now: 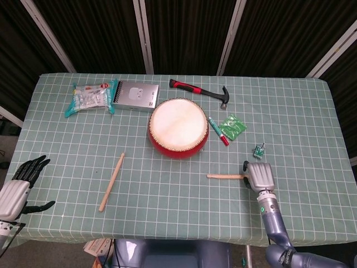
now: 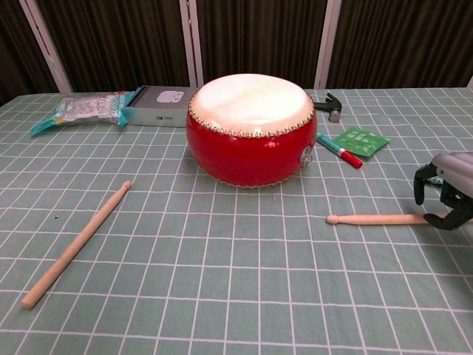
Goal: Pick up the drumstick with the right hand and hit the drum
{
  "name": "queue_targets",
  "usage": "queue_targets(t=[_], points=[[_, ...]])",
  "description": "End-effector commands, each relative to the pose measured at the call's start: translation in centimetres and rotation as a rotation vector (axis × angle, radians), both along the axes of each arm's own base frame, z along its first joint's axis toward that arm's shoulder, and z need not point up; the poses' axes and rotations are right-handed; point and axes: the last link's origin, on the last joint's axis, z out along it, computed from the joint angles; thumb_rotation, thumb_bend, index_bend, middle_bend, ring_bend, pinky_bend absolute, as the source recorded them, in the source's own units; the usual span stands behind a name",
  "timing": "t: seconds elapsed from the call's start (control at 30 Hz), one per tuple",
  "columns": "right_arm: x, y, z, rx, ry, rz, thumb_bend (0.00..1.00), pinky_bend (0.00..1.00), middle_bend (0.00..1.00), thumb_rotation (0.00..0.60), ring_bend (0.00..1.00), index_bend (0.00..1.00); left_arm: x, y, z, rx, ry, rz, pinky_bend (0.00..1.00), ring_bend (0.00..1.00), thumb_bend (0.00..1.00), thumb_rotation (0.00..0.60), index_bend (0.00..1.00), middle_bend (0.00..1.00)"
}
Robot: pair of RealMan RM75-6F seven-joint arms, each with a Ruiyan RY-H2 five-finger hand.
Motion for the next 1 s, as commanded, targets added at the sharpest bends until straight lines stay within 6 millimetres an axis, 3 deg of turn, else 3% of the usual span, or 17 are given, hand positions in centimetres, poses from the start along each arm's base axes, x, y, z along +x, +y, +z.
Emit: queue_targets(t=[0.03,0.6,0.7,0.83,1.0], points=[[-0.3,0.0,-0.1,0.003,0.004,-0.009,0.41,1.0,1.0,0.6,1.0,0.47,0.0,0.0,0.0,0.0,0.0,0.001,0.01,0.0,0.0,0.6,0.0,0.0],[-1.9,0.0,-0.6,0.014,0.027,-0.059,0.41,1.0,1.0,0.6,1.0,0.49,0.0,0.0,0.0,-0.001,-0.003,0.005,0.01,0.0,0.0,0.6,0.0,0.0],[-2.1,0.1,-0.6,0.016,0.029,-0.068,0.41,1.0,1.0,0.6,1.0,0.62,0.0,0.1,0.0,-0.001,-0.003,0.005,0.01,0.0,0.0,0.6,0.0,0.0],[-2.1,0.2,-0.4,0.006,0.024,-0.069,0.41,1.0,1.0,0.6,1.0,0.89,0.0,0.0,0.0,0.0,-0.002,0.003,0.01,0.0,0.0,0.6,0.0,0.0],[-1.7,0.1,0.4,-0.021,0.007,-0.056,0.43,1.0,1.0,0.6,1.0,0.96,0.0,0.0,0.0,0.001,-0.002,0.001,0.01,0.0,0.0,0.6,0.0,0.0]])
